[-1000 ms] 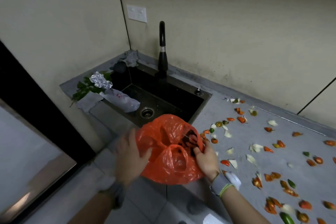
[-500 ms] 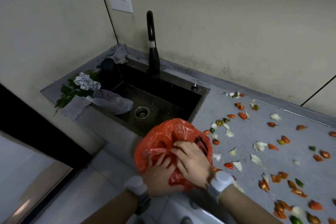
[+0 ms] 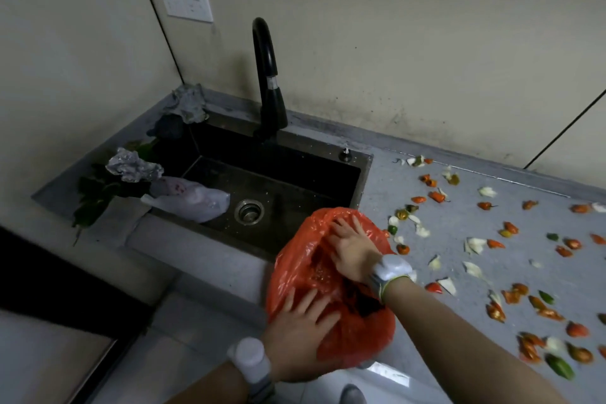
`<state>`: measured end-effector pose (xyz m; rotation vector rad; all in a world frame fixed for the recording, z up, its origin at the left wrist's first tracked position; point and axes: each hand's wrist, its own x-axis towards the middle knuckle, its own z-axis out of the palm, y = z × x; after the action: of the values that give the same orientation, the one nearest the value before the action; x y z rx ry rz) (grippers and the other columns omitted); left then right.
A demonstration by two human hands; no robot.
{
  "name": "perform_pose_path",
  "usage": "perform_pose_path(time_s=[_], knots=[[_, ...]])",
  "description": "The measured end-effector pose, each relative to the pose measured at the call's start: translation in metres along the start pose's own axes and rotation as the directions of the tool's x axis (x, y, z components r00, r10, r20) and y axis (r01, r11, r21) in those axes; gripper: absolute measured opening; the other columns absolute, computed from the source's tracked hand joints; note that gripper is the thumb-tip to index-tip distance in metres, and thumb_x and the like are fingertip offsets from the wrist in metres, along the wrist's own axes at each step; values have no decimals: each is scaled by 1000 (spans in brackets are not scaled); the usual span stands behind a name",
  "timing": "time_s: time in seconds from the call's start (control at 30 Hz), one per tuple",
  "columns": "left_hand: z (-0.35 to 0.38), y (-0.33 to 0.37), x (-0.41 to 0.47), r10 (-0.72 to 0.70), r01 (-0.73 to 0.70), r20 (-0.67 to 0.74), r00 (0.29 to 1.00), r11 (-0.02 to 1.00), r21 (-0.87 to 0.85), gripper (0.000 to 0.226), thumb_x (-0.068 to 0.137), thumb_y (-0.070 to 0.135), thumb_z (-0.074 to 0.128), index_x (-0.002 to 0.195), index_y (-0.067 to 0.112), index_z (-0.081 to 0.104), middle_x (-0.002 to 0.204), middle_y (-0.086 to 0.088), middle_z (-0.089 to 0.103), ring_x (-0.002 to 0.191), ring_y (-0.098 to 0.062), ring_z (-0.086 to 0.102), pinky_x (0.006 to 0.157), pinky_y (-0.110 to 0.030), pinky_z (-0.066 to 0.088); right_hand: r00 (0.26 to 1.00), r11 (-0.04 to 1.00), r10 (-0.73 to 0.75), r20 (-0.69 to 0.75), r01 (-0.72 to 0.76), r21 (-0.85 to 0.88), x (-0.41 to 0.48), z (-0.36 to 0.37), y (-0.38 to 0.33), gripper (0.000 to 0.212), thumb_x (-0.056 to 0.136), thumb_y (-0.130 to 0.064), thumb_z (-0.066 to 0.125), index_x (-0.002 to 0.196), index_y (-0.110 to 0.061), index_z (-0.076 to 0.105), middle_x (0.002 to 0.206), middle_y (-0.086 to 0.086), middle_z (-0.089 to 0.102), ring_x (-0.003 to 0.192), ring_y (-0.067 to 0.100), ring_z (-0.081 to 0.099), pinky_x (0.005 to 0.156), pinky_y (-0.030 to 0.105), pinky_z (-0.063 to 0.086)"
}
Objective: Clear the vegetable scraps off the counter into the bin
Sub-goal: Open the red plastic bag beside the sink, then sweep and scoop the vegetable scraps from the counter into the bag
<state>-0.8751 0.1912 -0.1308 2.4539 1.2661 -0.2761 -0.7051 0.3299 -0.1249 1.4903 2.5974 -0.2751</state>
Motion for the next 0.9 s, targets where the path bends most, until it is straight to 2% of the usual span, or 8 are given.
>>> perform_pose_path(time_s=[0.1, 0.2, 0.33, 0.47, 0.6, 0.67, 0.8, 0.9], knots=[[-26, 3, -8, 66, -66, -360, 931, 998, 11, 45, 93, 53, 38, 121, 24, 58, 131, 0, 54, 119, -22, 49, 103, -44, 40, 955, 984, 38, -294, 16, 179, -30, 0, -18, 40, 87, -23, 48, 121, -15, 68, 127, 7, 65, 124, 27, 57, 120, 41, 25], [-47, -3, 4, 111, -103, -622, 775, 993, 49, 29, 90, 32, 48, 112, 20, 63, 120, -2, 57, 111, -24, 52, 98, -44, 42, 884, 977, 47, -466, 58, 207, -67, 14, -32, 28, 84, -23, 51, 102, -14, 69, 99, 3, 67, 95, 26, 64, 105, 37, 39], [-57, -32, 50, 29, 43, -492, 870, 990, 134, 57, 92, 47, 43, 146, 28, 40, 160, -4, 25, 148, -33, 16, 112, -71, 9, 971, 993, 100, -219, -84, 83, -101, 51, -49, 53, 89, -52, 51, 132, -21, 58, 129, 6, 62, 125, 28, 56, 112, 55, 37], [-37, -70, 87, -52, 91, -154, 987, 961, 263, 72, 90, 68, 23, 154, 36, 17, 165, -1, -11, 146, -36, -26, 101, -78, -13, 985, 985, 171, 14, -171, 7, -122, 75, -52, 71, 79, -69, 50, 137, -29, 53, 136, 8, 62, 127, 30, 58, 110, 61, 33], [-34, -91, 100, -187, 174, 19, 982, 943, 283, 83, 82, 77, 22, 155, 39, 11, 164, -2, -15, 143, -38, -33, 99, -76, -20, 982, 986, 168, 92, -169, 0, -134, 83, -53, 72, 71, -64, 52, 134, -28, 56, 134, 9, 63, 123, 31, 61, 98, 53, 50], [-43, -85, 97, -208, 208, -27, 978, 949, 235, 76, 84, 70, 27, 152, 36, 26, 165, -2, -9, 145, -37, -29, 100, -75, -20, 989, 990, 140, 46, -140, 0, -137, 82, -53, 69, 77, -60, 51, 138, -27, 52, 138, 9, 59, 128, 31, 57, 100, 55, 48], [-54, -37, 68, -37, 128, -417, 908, 973, 193, 46, 86, 47, 43, 119, 23, 65, 158, -10, 32, 150, -35, 11, 113, -70, -2, 958, 996, 36, -283, -12, 87, -137, 75, -45, 42, 96, -43, 46, 131, -22, 55, 131, 5, 59, 124, 27, 54, 110, 55, 36], [-35, 9, 42, 131, -88, -530, 838, 990, 107, 39, 83, 39, 52, 112, 19, 69, 144, -8, 51, 141, -29, 36, 120, -58, 8, 810, 988, -23, -585, 107, 111, -139, 61, -32, 15, 88, -13, 48, 89, -15, 63, 89, 4, 58, 82, 26, 54, 81, 40, 43]])
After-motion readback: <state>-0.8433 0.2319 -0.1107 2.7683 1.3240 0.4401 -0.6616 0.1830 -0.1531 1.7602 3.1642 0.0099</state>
